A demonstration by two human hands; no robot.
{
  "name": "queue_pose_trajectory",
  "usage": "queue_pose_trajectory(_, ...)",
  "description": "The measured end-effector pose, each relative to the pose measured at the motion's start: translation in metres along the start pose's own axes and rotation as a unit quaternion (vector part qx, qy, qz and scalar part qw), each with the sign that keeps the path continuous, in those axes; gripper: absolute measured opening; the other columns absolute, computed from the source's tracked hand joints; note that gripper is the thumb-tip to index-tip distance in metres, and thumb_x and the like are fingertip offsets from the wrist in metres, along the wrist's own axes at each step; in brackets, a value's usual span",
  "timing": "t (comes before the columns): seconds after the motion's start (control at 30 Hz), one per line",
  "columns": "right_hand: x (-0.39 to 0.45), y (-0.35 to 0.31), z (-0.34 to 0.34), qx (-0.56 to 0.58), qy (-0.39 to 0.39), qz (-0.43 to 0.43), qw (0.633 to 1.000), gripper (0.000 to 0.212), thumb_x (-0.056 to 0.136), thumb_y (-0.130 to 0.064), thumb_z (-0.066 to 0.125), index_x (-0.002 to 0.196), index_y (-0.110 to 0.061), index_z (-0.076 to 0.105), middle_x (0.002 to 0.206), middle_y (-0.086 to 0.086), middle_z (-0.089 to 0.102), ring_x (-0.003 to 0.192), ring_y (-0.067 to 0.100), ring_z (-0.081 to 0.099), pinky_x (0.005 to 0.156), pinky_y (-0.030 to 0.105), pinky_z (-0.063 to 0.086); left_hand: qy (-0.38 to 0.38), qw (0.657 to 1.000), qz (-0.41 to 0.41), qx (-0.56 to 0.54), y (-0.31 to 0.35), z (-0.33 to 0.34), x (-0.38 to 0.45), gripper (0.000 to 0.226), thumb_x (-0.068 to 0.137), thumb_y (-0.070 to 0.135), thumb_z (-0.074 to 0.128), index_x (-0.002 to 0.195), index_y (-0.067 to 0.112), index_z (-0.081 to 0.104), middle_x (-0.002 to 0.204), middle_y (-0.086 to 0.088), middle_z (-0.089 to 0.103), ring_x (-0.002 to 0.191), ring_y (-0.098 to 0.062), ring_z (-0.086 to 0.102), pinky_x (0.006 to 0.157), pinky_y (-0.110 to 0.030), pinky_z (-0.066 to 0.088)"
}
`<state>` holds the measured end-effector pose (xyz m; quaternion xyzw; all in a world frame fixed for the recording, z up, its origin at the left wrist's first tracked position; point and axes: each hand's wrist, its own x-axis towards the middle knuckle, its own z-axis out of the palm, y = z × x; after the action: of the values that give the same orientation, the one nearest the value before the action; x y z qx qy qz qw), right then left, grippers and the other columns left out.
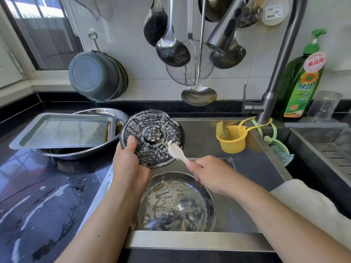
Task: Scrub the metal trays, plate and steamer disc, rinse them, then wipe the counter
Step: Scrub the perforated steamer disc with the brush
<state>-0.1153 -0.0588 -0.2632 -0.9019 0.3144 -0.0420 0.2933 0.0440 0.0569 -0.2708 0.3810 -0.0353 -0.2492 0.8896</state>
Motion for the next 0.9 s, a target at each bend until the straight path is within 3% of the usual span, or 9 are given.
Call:
queue_pose_trajectory(0.17,0.004,0.005,-0.001,0.005,0.016,0.018,1.000,0.054,0.106,-0.048,0.039,0.077,-0.010,0.063,0.063,0.002,0.058,0.066,0.023,0.056,0.062,0.035,0.040,-0.005,1.000,0.013,0.015,-0.002,-0.001,-0.001,0.033,0.112,0.012,0.040,0.141,0.011,0.054,0.128,-0.017,0.071,0.113,-0.034,0.071,0.100,-0.063,0.053)
queue_pose_trajectory(0.37,0.011,0.013,-0.017,0.035,0.101,0.055,0.993,0.055,0.108,-0.044,0.035,0.082,-0.005,0.063,0.075,0.009,0.059,0.087,0.036,0.061,0.077,0.042,0.049,-0.056,0.995,0.011,0.077,-0.004,0.004,-0.008,0.030,0.111,0.011,0.041,0.138,0.011,0.055,0.124,-0.016,0.073,0.114,-0.033,0.071,0.099,-0.059,0.055)
queue_pose_trajectory(0.47,0.010,0.014,-0.016,0.035,0.086,0.052,0.994,0.054,0.108,-0.045,0.035,0.078,-0.008,0.061,0.073,0.008,0.059,0.083,0.034,0.060,0.074,0.041,0.048,-0.048,0.996,0.014,0.080,-0.005,0.005,-0.010,0.028,0.111,0.011,0.042,0.135,0.011,0.056,0.124,-0.016,0.073,0.113,-0.033,0.072,0.098,-0.059,0.055)
queue_pose_trajectory(0.6,0.006,0.009,-0.002,0.024,0.005,0.048,0.999,0.051,0.107,-0.048,0.038,0.073,-0.016,0.059,0.066,0.004,0.059,0.064,0.023,0.053,0.062,0.033,0.038,-0.011,0.997,0.035,0.062,0.002,0.000,-0.004,0.030,0.111,0.011,0.043,0.137,0.012,0.056,0.125,-0.014,0.072,0.113,-0.031,0.072,0.100,-0.060,0.054)
queue_pose_trajectory(0.67,0.004,0.008,0.001,0.013,-0.016,0.049,0.999,0.053,0.107,-0.049,0.038,0.078,-0.013,0.063,0.071,0.008,0.063,0.066,0.023,0.055,0.063,0.033,0.039,-0.006,0.997,0.035,0.064,0.004,-0.001,-0.003,0.027,0.111,0.011,0.043,0.134,0.014,0.057,0.124,-0.014,0.073,0.112,-0.031,0.072,0.100,-0.060,0.054)
queue_pose_trajectory(0.77,0.005,0.010,-0.003,0.019,0.005,0.061,0.998,0.054,0.107,-0.047,0.038,0.083,-0.007,0.064,0.067,0.006,0.058,0.067,0.026,0.055,0.063,0.034,0.040,-0.029,0.996,0.041,0.080,0.003,0.000,-0.004,0.023,0.110,0.010,0.045,0.127,0.014,0.059,0.124,-0.016,0.073,0.113,-0.033,0.072,0.100,-0.060,0.054)
queue_pose_trajectory(0.9,0.010,0.014,-0.014,0.053,0.070,0.074,0.993,0.055,0.108,-0.044,0.036,0.083,-0.004,0.063,0.076,0.011,0.062,0.084,0.036,0.062,0.077,0.042,0.051,-0.075,0.989,0.030,0.122,-0.001,0.004,-0.010,0.023,0.109,0.010,0.046,0.128,0.012,0.060,0.123,-0.016,0.073,0.114,-0.033,0.071,0.099,-0.057,0.055)
